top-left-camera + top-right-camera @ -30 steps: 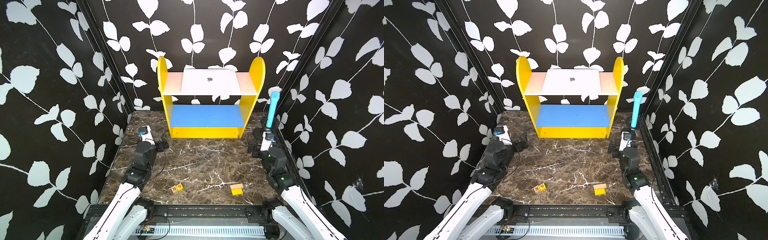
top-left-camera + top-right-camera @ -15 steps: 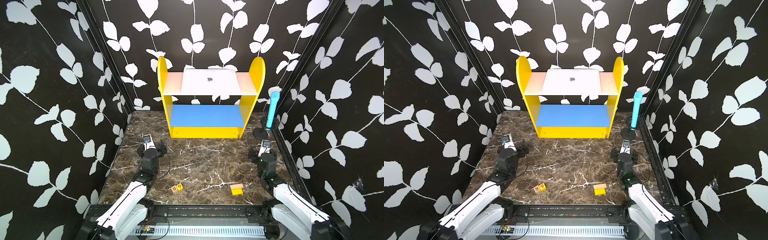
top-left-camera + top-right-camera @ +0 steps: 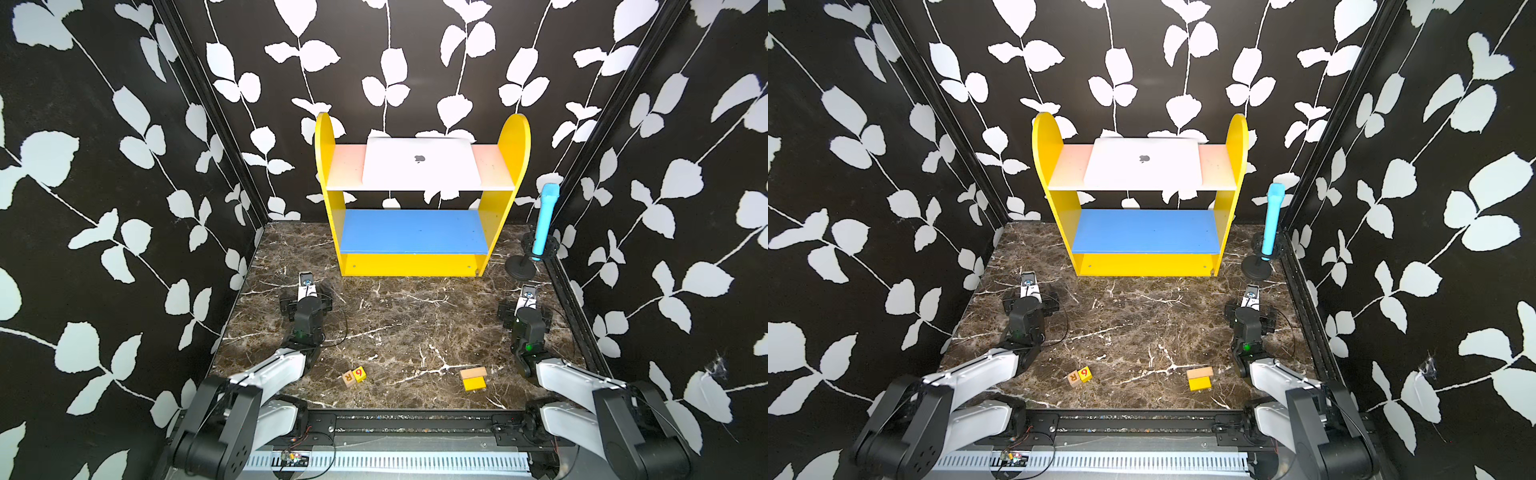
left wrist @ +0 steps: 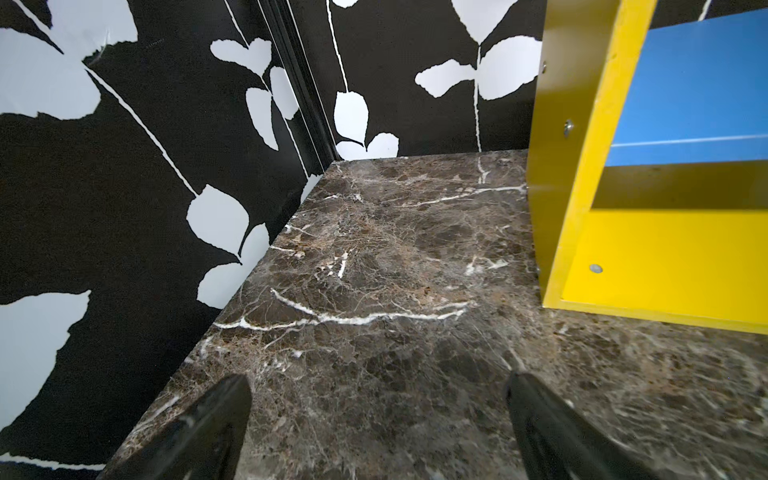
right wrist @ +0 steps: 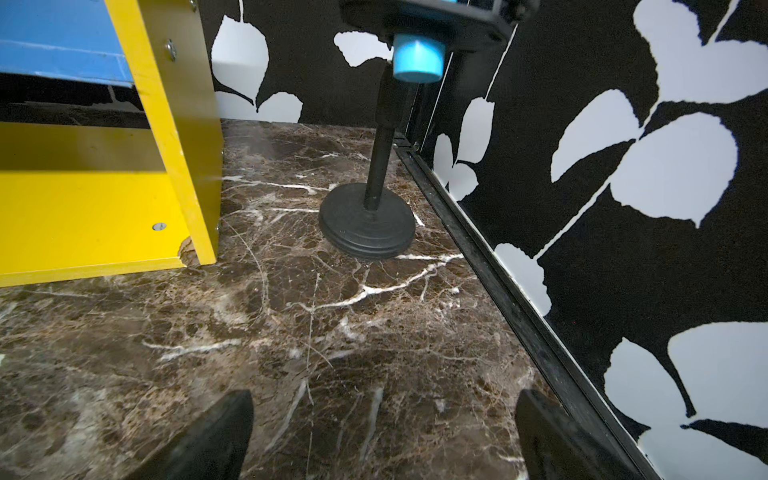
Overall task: Close the laptop lid and set it aside
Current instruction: Reset both arms
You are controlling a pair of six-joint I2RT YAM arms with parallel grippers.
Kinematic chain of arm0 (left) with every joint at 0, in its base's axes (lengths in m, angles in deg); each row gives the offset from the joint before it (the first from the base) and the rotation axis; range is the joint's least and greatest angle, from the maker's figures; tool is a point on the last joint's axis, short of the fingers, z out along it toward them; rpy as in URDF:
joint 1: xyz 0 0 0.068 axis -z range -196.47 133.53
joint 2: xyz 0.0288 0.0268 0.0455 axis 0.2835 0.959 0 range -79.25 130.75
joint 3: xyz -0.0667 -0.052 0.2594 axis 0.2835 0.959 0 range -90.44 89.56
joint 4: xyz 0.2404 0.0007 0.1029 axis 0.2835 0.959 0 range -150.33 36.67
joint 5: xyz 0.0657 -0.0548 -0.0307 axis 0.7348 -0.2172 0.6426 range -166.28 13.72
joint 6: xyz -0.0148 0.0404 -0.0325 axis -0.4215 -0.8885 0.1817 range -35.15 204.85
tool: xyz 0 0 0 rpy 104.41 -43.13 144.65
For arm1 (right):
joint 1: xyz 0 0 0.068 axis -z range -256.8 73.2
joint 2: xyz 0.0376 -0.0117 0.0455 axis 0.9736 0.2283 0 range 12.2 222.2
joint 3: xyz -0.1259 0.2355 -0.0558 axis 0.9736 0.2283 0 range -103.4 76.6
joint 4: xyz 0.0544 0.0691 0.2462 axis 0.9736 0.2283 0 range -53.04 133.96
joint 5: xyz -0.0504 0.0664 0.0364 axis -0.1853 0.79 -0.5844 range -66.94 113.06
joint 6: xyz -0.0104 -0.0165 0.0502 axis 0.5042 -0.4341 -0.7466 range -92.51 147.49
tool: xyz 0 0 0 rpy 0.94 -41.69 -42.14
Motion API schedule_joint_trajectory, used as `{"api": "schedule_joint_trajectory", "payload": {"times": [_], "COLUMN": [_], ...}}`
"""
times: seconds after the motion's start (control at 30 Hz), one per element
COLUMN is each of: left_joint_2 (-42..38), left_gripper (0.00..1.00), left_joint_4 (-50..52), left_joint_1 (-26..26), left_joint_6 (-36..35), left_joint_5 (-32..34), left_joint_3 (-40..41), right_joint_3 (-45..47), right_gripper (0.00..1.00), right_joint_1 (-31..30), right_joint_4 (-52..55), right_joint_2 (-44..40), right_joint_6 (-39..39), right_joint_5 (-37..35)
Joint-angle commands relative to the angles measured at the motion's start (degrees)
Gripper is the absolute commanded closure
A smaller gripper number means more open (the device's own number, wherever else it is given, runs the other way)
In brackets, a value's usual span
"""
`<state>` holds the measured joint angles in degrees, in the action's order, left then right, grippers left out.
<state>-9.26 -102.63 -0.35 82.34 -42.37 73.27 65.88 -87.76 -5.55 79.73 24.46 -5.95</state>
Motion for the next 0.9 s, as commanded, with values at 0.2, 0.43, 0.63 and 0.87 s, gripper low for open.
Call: {"api": "schedule_joint_trajectory", "payload": {"times": [0.2,0.43,0.63,0.87], "left_joint_2": [9.7,15.55,21.08,19.16], "left_gripper": [0.02,0.02,0.01,0.01], "left_joint_4": [-14.02,-15.85,-19.81,-13.02], "left_joint_1": [-4.53,-6.6,-8.08,-8.97], "left_joint_6": [-5.31,-5.4,-5.51,-3.87], "left_joint_5": [-5.56,-11.44,-14.58,-15.27], "left_joint_3": [0.09,-1.92,-3.39,-4.83], "right_joint_3": [-3.95,-4.52,-6.99,-9.54], "right_gripper": [0.0,0.0,0.01,0.0], "right_joint_1": [0.49,0.46,2.09,4.49], "right_joint_4": [-10.74,-19.51,-15.48,-11.97], "right_joint_2": [7.65,16.31,17.45,20.07], "right_joint_6": [5.35,7.97,7.08,4.19], "right_joint_5": [2.84,4.26,7.41,8.69]}}
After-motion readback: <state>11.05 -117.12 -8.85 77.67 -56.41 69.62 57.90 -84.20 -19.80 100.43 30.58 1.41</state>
